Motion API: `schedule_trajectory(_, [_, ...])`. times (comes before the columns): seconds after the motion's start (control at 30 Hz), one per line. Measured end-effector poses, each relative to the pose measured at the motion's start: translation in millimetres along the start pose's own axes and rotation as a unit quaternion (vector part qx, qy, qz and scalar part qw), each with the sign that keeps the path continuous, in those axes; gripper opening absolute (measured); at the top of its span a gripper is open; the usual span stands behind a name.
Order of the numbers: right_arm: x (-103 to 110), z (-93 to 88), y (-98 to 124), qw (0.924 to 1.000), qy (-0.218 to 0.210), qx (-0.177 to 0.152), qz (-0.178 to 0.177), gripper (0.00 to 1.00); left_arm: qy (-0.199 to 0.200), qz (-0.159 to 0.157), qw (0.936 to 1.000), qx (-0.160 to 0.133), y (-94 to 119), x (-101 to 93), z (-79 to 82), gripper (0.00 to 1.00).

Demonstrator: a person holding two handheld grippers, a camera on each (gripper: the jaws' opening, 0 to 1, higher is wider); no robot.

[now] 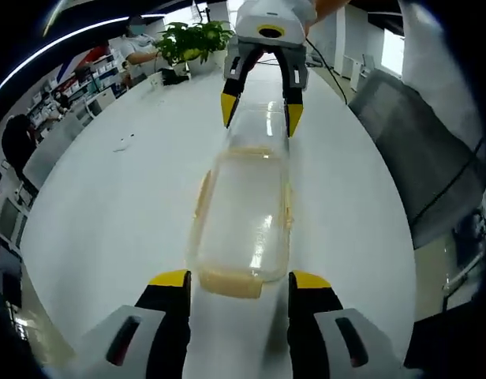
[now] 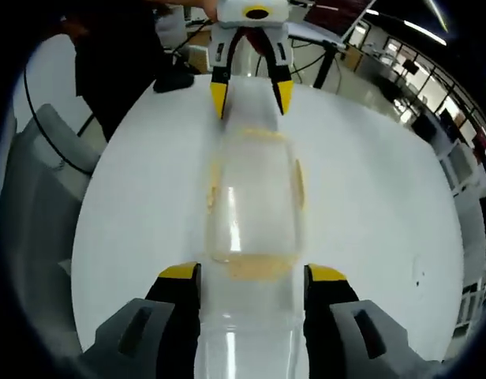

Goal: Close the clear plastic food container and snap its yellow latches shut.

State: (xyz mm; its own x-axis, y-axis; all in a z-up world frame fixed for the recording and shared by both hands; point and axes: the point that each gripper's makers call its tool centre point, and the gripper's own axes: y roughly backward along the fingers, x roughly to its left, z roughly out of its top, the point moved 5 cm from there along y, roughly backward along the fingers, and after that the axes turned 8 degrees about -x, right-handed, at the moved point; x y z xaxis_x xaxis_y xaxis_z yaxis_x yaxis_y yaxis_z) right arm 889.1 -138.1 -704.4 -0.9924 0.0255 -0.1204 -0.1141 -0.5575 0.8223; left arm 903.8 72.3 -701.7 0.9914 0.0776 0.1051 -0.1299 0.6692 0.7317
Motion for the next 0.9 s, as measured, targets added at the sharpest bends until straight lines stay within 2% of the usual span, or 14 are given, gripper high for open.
schedule_trajectory(0.23, [-4.8, -6.8, -14.7, 0.9993, -0.004, 0.028, 0.026, 0.49, -0.001, -0.025, 0.9997, 0.01, -7.5, 1.1, -9.9, 0.42])
schedule_trajectory(0.43, [-7.4, -9.5, -24.5, 0.9985, 0.004, 0.039, 0.037, 0.48, -0.002, -0.041, 0.9991, 0.013, -13.4, -2.8, -15.5, 0.42])
schedule_trajectory(0.9, [-8.9, -18.3, -34.2, 0.9964, 0.006, 0.067, 0.053, 0.44, -0.001, -0.054, 0.9983, 0.019, -24.0, -1.8, -21.4, 0.41])
